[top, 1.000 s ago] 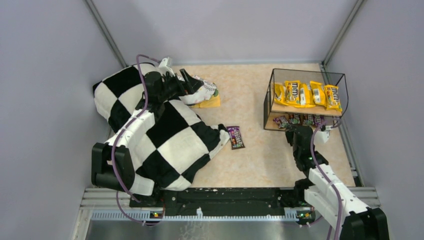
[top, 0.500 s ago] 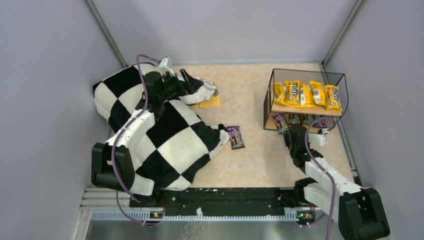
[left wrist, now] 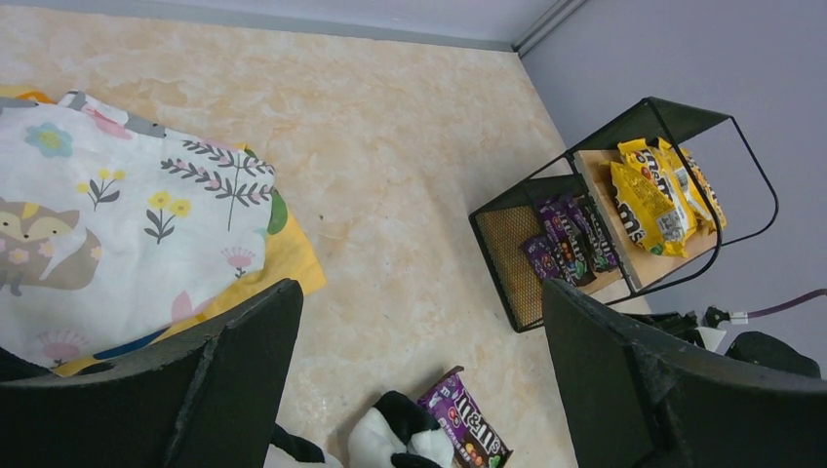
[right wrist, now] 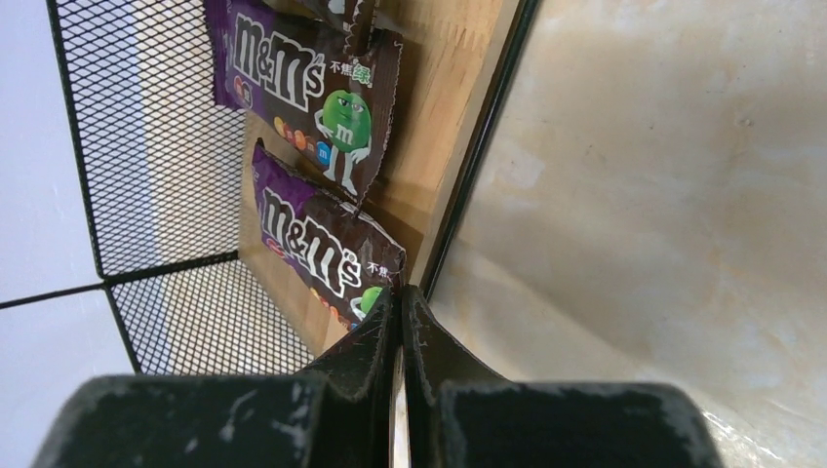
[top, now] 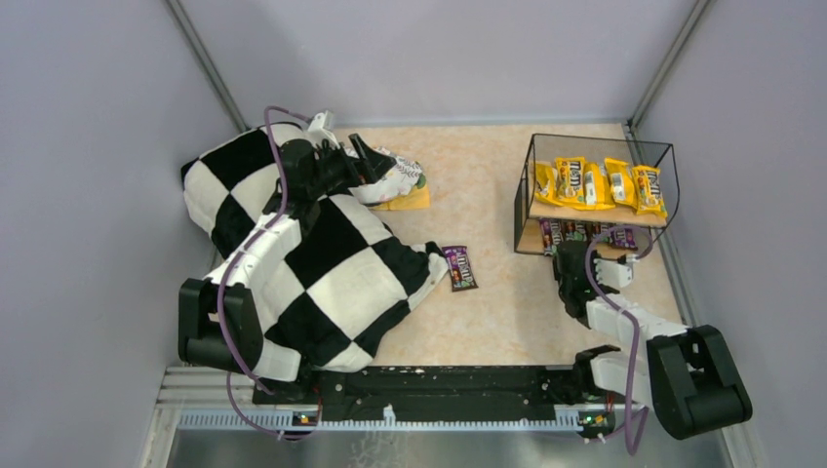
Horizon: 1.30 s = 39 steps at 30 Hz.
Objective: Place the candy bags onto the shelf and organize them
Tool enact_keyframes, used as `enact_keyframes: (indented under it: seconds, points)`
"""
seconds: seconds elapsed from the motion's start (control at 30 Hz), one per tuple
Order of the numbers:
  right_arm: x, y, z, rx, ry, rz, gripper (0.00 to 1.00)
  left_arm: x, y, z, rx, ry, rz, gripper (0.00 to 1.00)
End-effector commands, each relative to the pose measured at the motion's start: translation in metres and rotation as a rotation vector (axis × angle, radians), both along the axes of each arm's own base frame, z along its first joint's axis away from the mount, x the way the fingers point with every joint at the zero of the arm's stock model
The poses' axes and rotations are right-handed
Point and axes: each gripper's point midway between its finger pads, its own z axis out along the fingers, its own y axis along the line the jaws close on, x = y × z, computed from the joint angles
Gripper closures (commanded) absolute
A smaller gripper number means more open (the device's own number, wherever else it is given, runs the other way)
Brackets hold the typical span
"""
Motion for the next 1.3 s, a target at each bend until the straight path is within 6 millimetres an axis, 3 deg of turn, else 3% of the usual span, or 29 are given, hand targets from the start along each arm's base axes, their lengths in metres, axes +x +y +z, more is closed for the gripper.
enact_keyframes:
  seconds: [0.0,0.8,1.03,1.27]
  points:
    - [0.026,-0.004,0.03,0.021,-0.119,-0.073,1.0,0.003,0.001,0.035,-0.03,-0.095,-0.005,0.01]
    - [0.062,-0.001,0.017,0.021,-0.122,-0.11,0.99,0.006,0.005,0.032,-0.053,-0.08,-0.006,0.02]
    - [0.06,0.005,0.015,0.028,-0.108,-0.072,0.8,0.006,0.006,0.033,-0.052,-0.082,-0.004,0.02]
    - [0.032,0.01,0.022,-0.03,-0.068,0.049,0.51,0.005,0.006,0.033,-0.054,-0.081,-0.005,0.02]
